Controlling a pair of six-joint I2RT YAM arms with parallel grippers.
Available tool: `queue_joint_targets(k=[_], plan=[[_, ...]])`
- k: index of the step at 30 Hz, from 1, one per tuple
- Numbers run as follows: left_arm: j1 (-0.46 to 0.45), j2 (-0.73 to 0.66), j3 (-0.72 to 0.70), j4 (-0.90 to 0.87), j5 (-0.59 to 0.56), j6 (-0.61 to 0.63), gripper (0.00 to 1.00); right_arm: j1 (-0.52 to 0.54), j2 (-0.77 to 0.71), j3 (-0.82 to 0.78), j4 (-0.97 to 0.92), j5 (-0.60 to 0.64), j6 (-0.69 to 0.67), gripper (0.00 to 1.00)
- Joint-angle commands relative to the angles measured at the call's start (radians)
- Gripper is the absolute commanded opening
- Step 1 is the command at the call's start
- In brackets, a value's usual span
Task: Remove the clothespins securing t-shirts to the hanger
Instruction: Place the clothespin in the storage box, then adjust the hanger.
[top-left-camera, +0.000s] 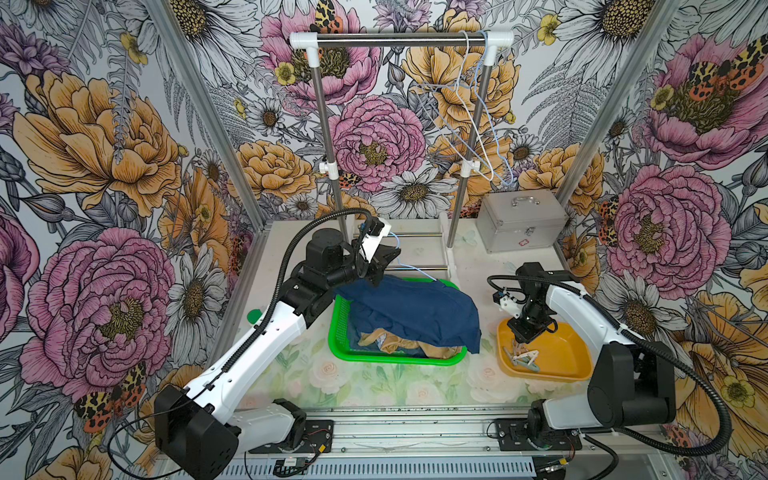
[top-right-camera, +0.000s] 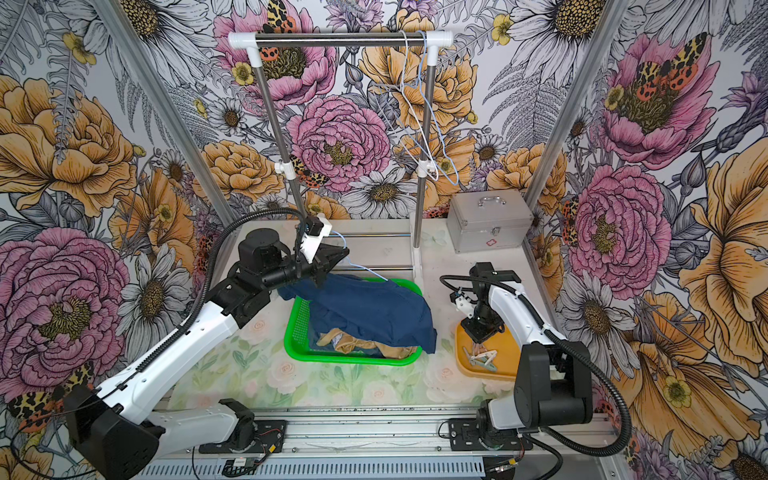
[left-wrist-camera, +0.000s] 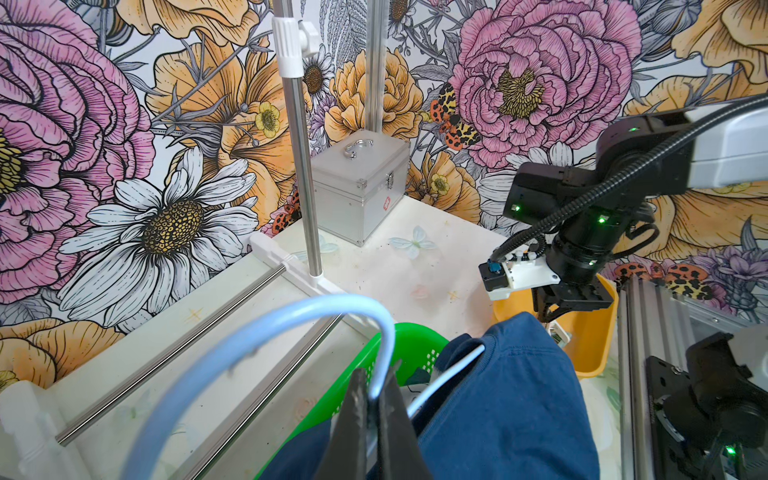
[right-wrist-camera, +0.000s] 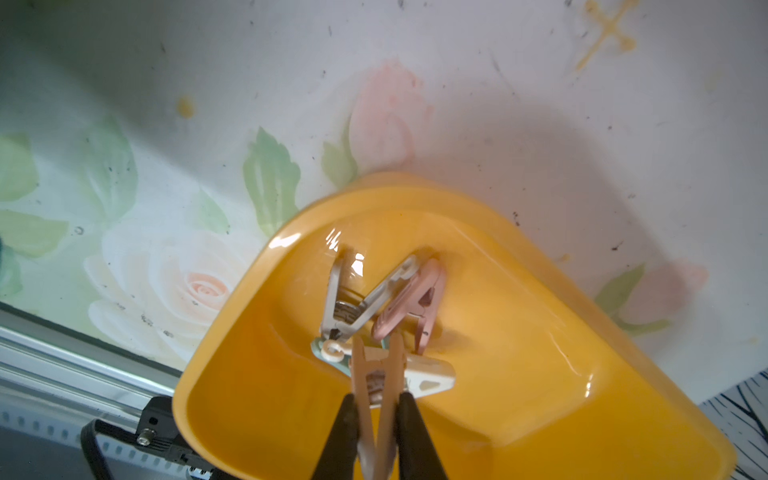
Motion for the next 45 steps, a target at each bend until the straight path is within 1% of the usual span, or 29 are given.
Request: queue_joint_targets(k=[1,6,10,13,18,20,22,24,29,32,34,36,39,42,45], plan=[[-0.019,-0.018,0.004,0.034,-0.011,0.001,0.0,-0.01,0.031,0.038,0.023,0.025,-0.002,0.17],[-0.022,-0.021,0.001,0.024,-0.022,0.011,0.0,-0.009,0.048,0.036,0.029,0.02,-0.003,0.31],[-0.022,-0.026,0.004,0.015,-0.022,0.018,0.0,-0.009,0.052,0.034,0.029,0.018,0.0,0.44],[-0.022,-0.023,0.005,0.013,-0.023,0.017,0.0,-0.008,0.049,0.037,0.029,0.012,0.004,0.51],[-0.02,-0.025,0.012,-0.003,-0.025,0.025,0.0,-0.008,0.002,0.046,0.028,0.054,0.011,0.56],[-0.019,-0.023,0.016,-0.004,-0.025,0.025,0.0,-0.005,-0.046,0.068,0.013,0.082,0.032,0.58],[-0.019,-0.023,0.02,-0.015,-0.023,0.025,0.0,-0.003,-0.125,0.086,0.007,0.102,0.062,0.58],[-0.02,-0.025,0.018,-0.015,-0.021,0.027,0.0,0.001,-0.198,0.09,-0.004,0.095,0.074,0.58],[-0.028,-0.021,0.029,-0.025,-0.023,0.028,0.0,0.071,-0.37,0.067,0.0,0.043,0.098,0.58],[-0.046,-0.022,0.043,-0.027,-0.033,0.043,0.0,0.154,-0.455,0.079,0.028,0.021,0.13,0.59],[-0.052,-0.021,0.054,-0.029,-0.021,0.045,0.0,0.2,-0.498,0.105,0.063,0.002,0.169,0.59],[-0.052,-0.026,0.058,-0.032,-0.011,0.045,0.0,0.233,-0.522,0.138,0.089,-0.024,0.187,0.6],[-0.058,-0.041,0.061,-0.035,-0.033,0.047,0.0,0.284,-0.528,0.192,0.143,-0.05,0.202,0.62],[-0.065,-0.053,0.062,-0.037,-0.041,0.043,0.0,0.346,-0.522,0.24,0.224,-0.097,0.219,0.7],[-0.074,-0.055,0.073,-0.037,-0.039,0.02,0.0,0.403,-0.512,0.294,0.301,-0.154,0.239,0.73]])
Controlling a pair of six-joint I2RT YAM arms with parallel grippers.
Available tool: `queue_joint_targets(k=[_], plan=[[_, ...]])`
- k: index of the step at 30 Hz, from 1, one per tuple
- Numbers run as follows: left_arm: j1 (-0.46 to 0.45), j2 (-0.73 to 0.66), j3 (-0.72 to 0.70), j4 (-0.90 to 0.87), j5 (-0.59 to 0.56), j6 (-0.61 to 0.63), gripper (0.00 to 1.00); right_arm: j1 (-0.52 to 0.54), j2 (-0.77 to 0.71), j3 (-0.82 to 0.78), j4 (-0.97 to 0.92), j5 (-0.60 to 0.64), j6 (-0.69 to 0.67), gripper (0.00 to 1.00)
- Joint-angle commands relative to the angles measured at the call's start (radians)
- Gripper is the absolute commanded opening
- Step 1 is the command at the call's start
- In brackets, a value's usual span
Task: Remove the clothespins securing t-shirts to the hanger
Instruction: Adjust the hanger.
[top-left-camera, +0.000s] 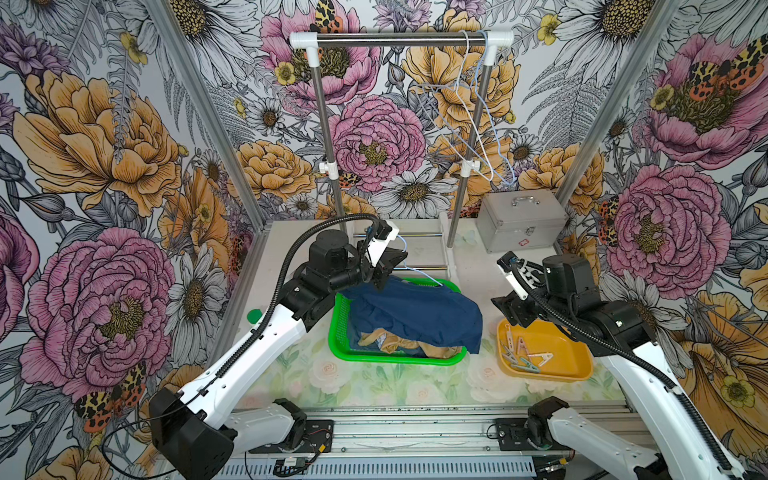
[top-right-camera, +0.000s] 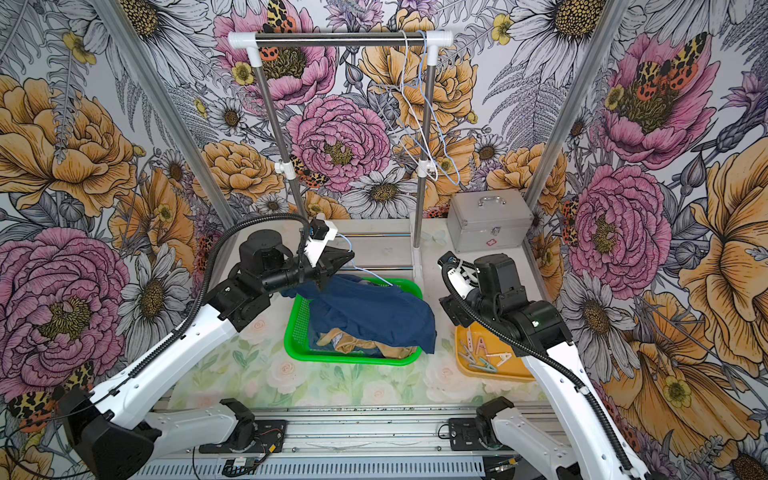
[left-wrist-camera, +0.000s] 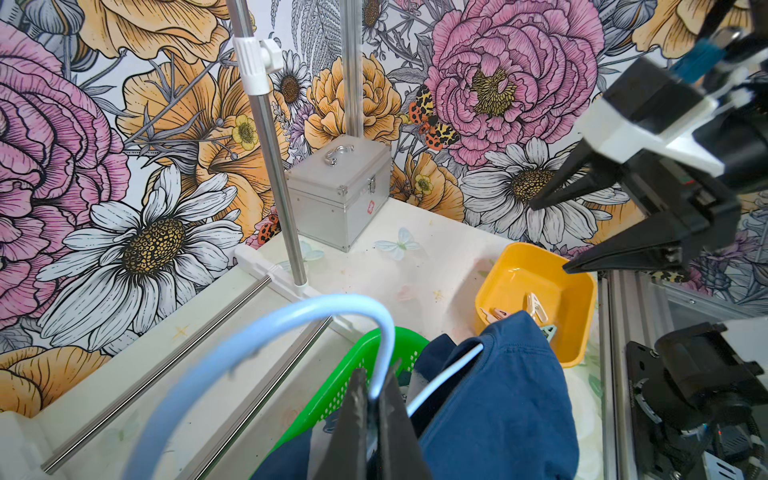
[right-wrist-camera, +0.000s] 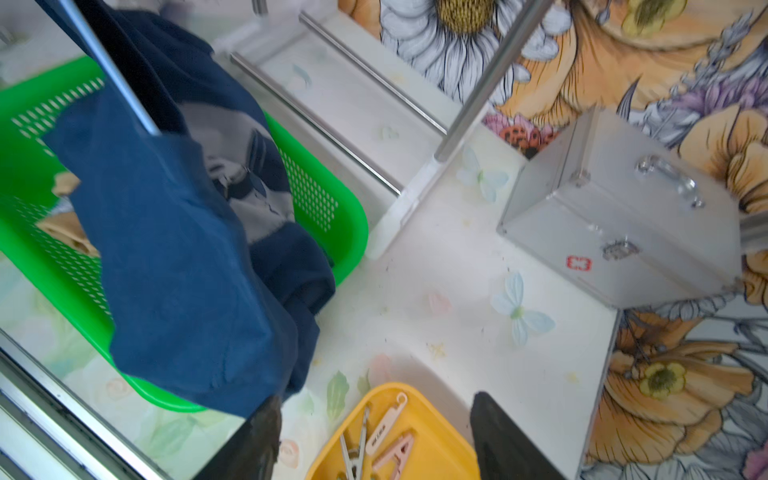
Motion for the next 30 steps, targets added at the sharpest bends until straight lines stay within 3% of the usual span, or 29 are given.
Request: queue_joint_targets(k=[1,5,16,22,30], plan=[[-0.016,-0.031,0.04,0.009,-0.015,-0.022,0.0,0.046,0.013,0.091,0.118,-0.108,0.044,0.74],[-0.038,-0.048,0.032,0.01,-0.032,-0.037,0.0,0.073,0.051,0.172,0.141,-0.184,0.073,0.74],[-0.1,-0.045,0.023,0.009,-0.096,-0.077,0.0,0.196,0.153,0.027,0.553,-0.318,0.125,0.74],[-0.109,-0.047,0.03,0.008,-0.096,-0.084,0.0,0.205,0.28,0.057,0.642,-0.443,0.132,0.59],[-0.109,-0.034,0.038,0.008,-0.086,-0.082,0.0,0.214,0.372,0.086,0.667,-0.517,0.136,0.51]])
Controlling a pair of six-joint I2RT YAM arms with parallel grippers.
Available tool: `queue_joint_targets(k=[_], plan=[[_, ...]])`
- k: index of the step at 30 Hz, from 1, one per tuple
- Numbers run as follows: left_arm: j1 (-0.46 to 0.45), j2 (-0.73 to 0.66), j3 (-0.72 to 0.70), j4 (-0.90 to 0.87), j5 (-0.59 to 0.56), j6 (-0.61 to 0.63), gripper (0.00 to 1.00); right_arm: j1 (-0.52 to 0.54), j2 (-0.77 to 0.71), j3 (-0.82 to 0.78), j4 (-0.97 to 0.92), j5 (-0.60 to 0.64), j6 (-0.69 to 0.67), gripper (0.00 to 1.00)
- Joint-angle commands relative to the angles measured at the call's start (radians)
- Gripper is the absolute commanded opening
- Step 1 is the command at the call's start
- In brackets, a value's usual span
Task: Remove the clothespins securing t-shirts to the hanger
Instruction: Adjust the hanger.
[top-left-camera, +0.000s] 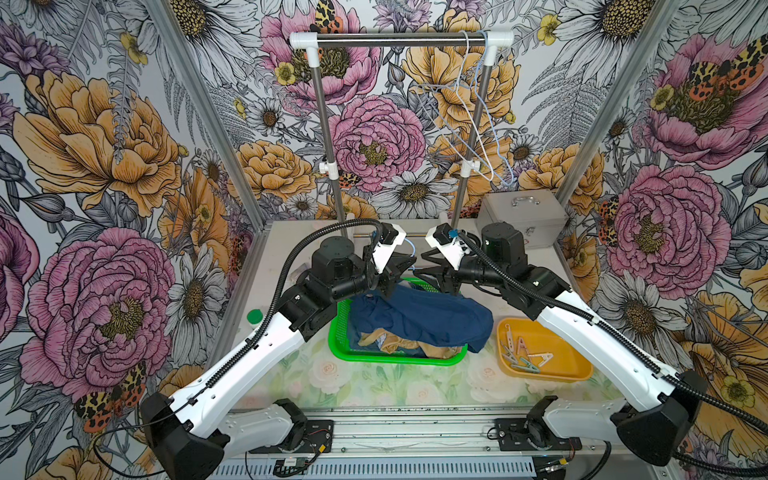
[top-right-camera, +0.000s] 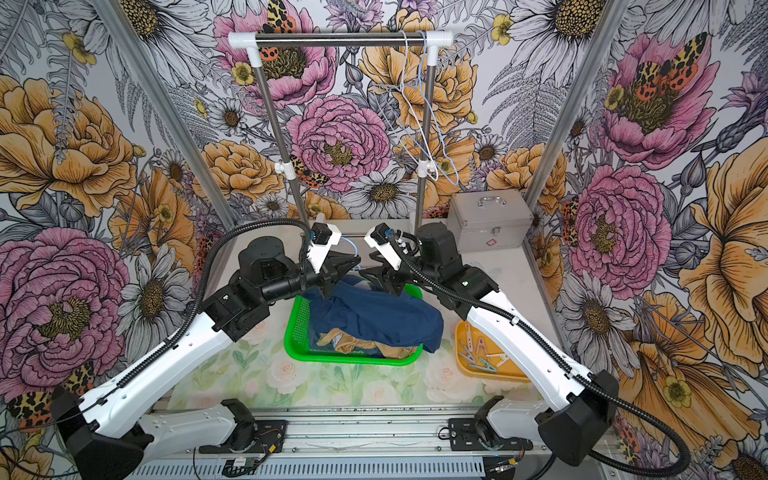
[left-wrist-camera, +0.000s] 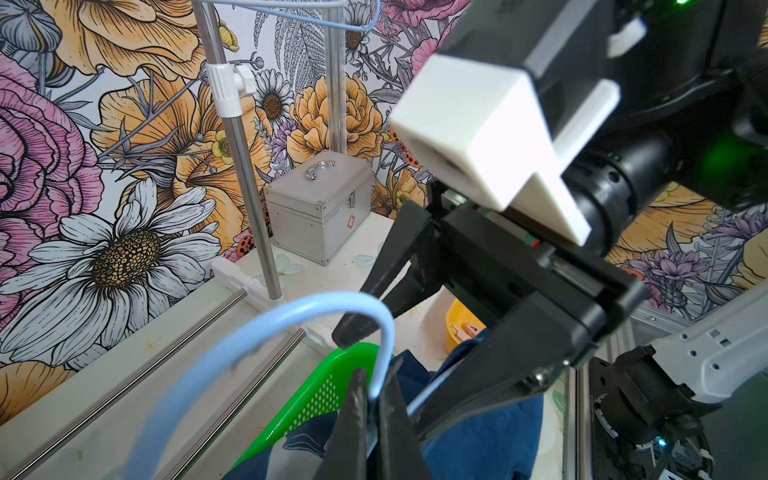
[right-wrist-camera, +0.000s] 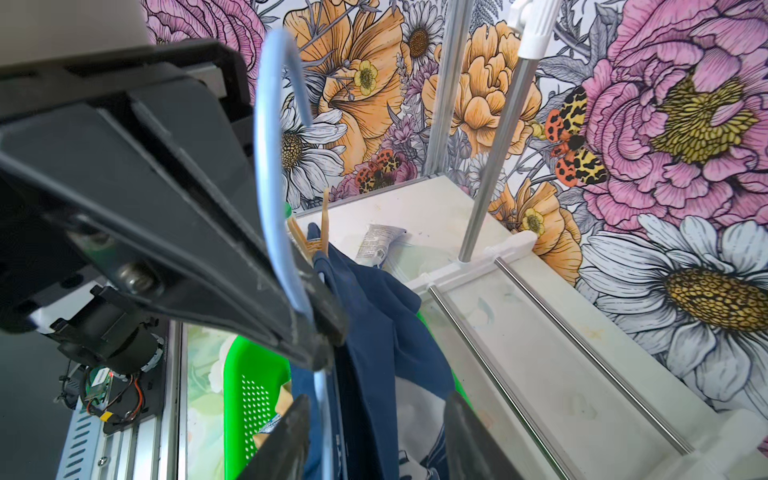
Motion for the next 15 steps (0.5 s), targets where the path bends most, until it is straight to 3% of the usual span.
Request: queue_joint_targets(k=[1,10,15], plan=[[-0.006,0.001,0.029,0.012,-0.005,-0.009,0.0,0.014,0.018,0.045,0.06,-0.07,0.008,0.49],[0.005,-0.006,0.026,0.01,0.013,-0.005,0.0,0.048,0.068,0.056,0.114,-0.117,0.029,0.28],[0.014,-0.018,0.017,0.009,0.017,-0.005,0.0,0.061,0.075,0.062,0.112,-0.116,0.026,0.1]])
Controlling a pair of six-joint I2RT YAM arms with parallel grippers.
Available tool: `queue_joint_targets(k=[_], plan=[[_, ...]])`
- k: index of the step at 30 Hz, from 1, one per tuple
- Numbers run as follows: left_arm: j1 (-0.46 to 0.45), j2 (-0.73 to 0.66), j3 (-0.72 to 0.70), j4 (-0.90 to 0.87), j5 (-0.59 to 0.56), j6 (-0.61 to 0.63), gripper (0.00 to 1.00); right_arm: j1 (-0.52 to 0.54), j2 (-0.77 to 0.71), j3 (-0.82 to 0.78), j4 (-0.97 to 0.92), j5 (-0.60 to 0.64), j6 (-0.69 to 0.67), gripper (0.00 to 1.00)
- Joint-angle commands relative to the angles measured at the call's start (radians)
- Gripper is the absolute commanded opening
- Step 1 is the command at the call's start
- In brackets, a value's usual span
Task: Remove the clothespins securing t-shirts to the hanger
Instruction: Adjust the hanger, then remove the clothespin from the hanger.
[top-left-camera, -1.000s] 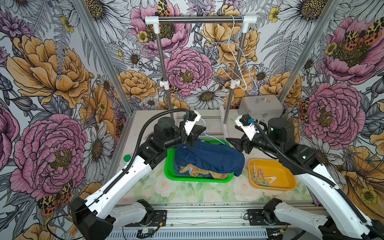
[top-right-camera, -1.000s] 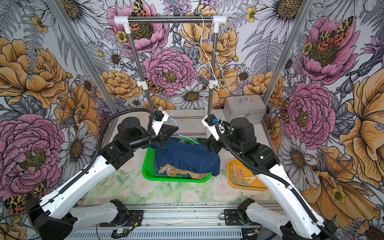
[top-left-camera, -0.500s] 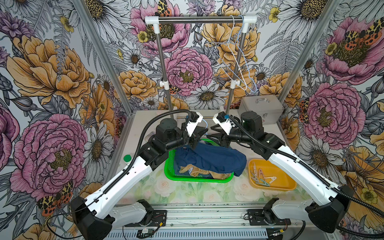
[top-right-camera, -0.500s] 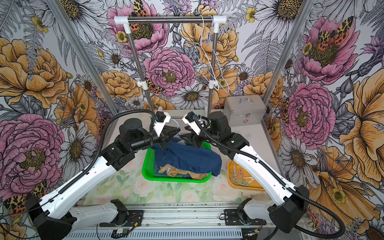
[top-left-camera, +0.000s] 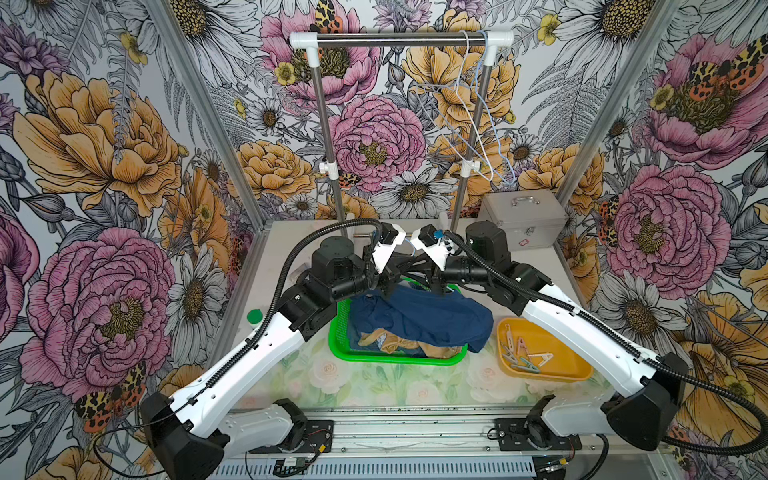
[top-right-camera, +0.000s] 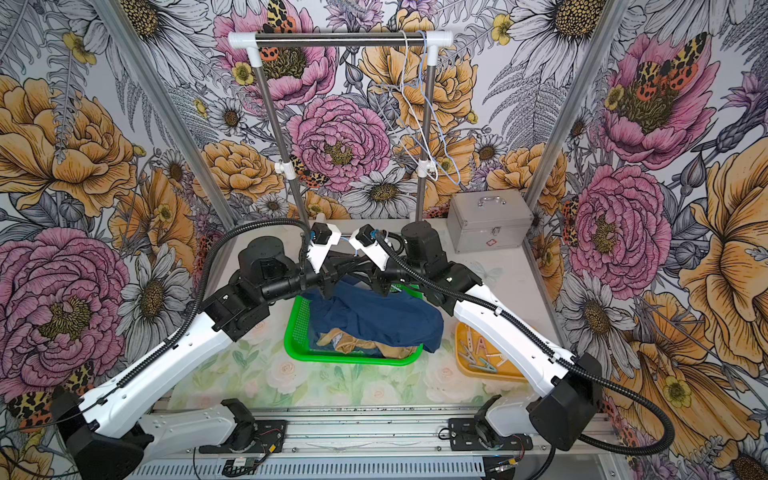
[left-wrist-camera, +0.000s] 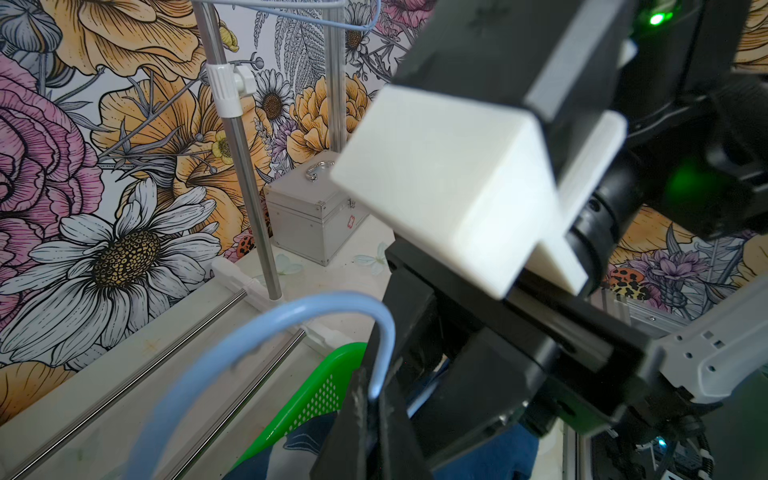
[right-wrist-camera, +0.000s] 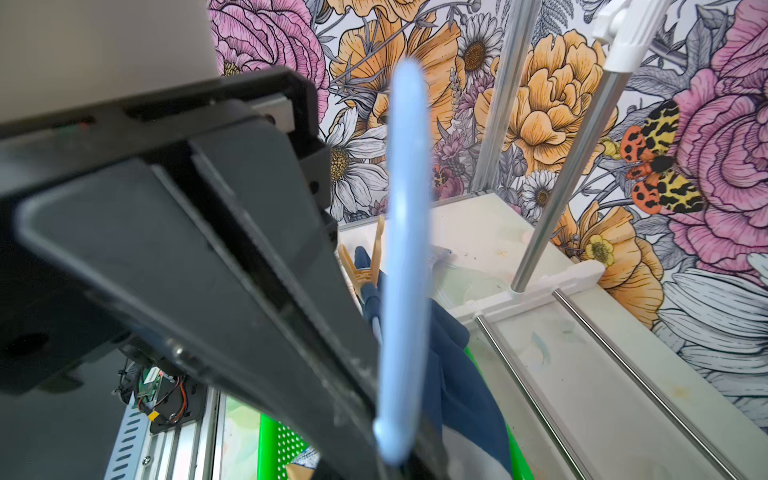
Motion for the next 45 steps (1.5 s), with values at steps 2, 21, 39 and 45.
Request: queue_joint_targets(k=[2,21,39,45], plan=[[0.019,-0.023,0.012,0.007,0.016,-0.008,0.0,0.009,-0.002,0.037,0.043,-0.028,0.001,0.0],[0.165,-0.147,-0.046,-0.134,0.065,0.044,0.75,-0.014,-0.021,0.037,0.039,0.006,-0.005,0.0],[0.437,-0.195,0.029,-0.585,0.172,0.6,0.84,-0.059,-0.026,0.139,-0.261,-0.013,-0.351,0.0],[0.423,-0.182,0.056,-0.638,0.136,0.781,0.86,-0.054,-0.033,0.152,-0.32,0.009,-0.451,0.0]])
